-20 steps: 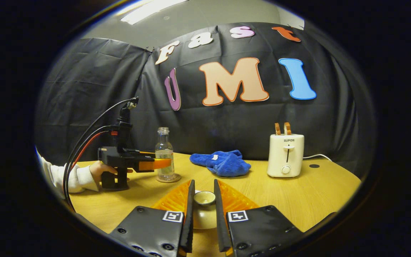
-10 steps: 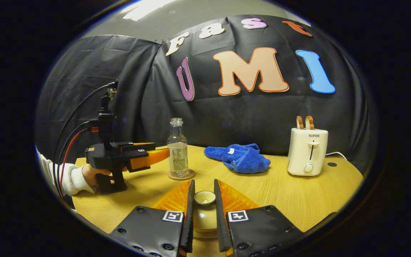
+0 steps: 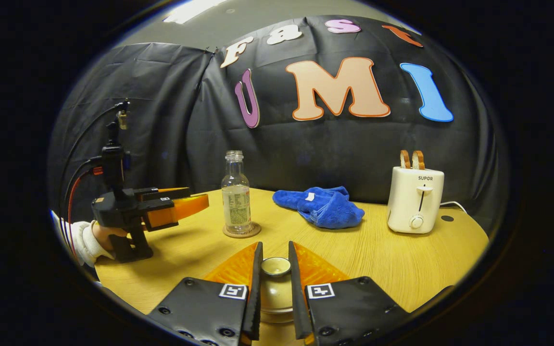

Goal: Open the teacup lid with one hand, grasp the water bottle and pour water into the teacup with the other hand; after pouring, place the water bottle on the coaster and then close the teacup lid.

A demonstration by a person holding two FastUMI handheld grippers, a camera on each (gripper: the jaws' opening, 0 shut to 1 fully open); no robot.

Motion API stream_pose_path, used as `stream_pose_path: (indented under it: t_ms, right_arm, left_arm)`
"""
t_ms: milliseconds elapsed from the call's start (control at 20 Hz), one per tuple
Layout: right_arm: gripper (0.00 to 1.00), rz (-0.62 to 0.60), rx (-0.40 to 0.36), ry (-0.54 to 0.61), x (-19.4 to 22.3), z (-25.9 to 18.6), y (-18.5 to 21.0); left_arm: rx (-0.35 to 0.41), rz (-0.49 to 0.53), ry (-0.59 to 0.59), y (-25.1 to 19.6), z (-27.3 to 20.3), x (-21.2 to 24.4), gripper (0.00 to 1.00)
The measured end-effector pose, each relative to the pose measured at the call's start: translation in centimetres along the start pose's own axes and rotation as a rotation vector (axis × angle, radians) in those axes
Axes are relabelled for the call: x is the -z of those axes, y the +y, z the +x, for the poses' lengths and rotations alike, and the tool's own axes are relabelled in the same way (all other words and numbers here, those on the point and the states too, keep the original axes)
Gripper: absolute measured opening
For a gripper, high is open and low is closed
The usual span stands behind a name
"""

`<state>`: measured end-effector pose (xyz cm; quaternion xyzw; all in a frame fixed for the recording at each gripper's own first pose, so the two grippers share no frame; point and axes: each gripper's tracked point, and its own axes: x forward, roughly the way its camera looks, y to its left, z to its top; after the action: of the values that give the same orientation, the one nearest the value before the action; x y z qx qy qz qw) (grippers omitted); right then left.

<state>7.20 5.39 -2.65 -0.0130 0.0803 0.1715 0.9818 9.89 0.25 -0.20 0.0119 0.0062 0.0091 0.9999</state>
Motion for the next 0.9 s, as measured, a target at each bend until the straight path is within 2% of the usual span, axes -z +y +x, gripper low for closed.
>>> stream_pose_path:
  t_ms: [150,300,450,500,700,900]
  right_arm:
    - [0.37,0.003,0.02,0.006,0.1,-0.1,-0.4]
    - [0.53,0.009,0.019,-0.029,-0.5,-0.7,-0.4]
    - [0.9,0.016,0.049,-0.125,-2.0,-1.7,-1.0]
    - [0.9,0.011,0.066,-0.166,-2.6,-2.0,-1.3]
    - [0.92,0.016,0.153,-0.155,-2.1,-2.4,-3.1]
    - [0.89,0.023,0.311,-0.162,-2.1,-4.3,-6.3]
  left_arm:
    - [0.005,0.0,0.0,-0.1,-0.6,0.0,0.96]
    - [0.011,0.0,0.0,-0.4,-0.5,0.0,0.96]
    - [0.012,0.0,0.001,-0.3,-0.5,0.0,0.96]
    - [0.012,0.0,0.001,-0.3,-0.5,0.0,0.95]
    - [0.008,0.0,0.0,-0.1,-0.6,0.0,0.96]
    - [-0.034,0.001,0.001,0.7,-0.8,-0.1,0.96]
